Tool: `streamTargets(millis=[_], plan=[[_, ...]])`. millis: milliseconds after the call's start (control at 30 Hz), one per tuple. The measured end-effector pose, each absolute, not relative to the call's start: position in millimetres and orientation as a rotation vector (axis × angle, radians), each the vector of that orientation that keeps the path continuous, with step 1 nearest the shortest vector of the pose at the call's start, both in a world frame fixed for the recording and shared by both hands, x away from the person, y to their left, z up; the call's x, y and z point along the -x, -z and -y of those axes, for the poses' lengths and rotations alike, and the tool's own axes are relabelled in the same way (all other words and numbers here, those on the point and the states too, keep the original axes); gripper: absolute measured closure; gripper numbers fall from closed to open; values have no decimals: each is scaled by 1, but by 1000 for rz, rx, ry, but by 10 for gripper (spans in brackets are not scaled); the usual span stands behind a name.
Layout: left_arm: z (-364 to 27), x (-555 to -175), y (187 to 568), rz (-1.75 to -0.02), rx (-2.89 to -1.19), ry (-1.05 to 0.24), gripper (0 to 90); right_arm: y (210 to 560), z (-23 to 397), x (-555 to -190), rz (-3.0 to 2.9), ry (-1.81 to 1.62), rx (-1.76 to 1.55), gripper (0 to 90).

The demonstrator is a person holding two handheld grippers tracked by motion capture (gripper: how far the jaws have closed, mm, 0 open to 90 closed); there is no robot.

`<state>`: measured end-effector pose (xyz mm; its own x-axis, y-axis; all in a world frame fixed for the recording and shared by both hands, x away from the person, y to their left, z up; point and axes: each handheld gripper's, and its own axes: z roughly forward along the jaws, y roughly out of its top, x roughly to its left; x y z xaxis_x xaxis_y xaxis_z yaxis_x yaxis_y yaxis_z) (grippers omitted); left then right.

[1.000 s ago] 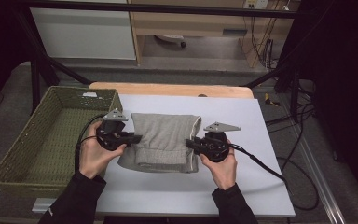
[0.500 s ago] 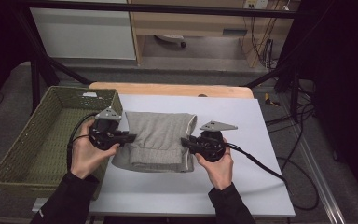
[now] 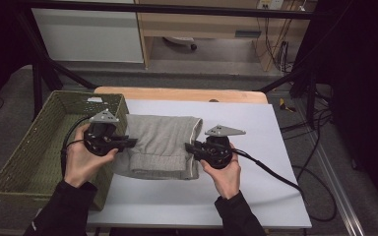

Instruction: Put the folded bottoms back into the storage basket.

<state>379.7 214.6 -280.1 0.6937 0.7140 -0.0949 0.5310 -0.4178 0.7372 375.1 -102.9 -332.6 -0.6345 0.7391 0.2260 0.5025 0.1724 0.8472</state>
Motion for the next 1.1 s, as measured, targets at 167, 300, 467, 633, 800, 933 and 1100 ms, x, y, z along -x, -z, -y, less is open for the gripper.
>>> streamTargets(millis=[167, 300, 467, 633, 800, 933, 1100], plan=[[-220, -379, 278, -952, -2118, -307, 812, 330, 97, -376, -2206, -1456, -1188, 736], [-224, -378, 276, -952, -2117, -308, 812, 328, 93, -376, -2208, -1466, -1185, 736], [-230, -376, 273, -954, -2115, -314, 812, 326, 87, -375, -2213, -1471, -1171, 736], [-235, -375, 270, -951, -2108, -316, 812, 322, 83, -374, -2208, -1483, -1154, 736], [-240, -374, 267, -949, -2103, -320, 812, 319, 79, -373, -2206, -1489, -1143, 736], [-244, -372, 264, -949, -2102, -332, 812, 316, 75, -373, -2204, -1496, -1136, 736], [-250, -371, 259, -950, -2095, -343, 812, 313, 68, -372, -2201, -1505, -1123, 736]])
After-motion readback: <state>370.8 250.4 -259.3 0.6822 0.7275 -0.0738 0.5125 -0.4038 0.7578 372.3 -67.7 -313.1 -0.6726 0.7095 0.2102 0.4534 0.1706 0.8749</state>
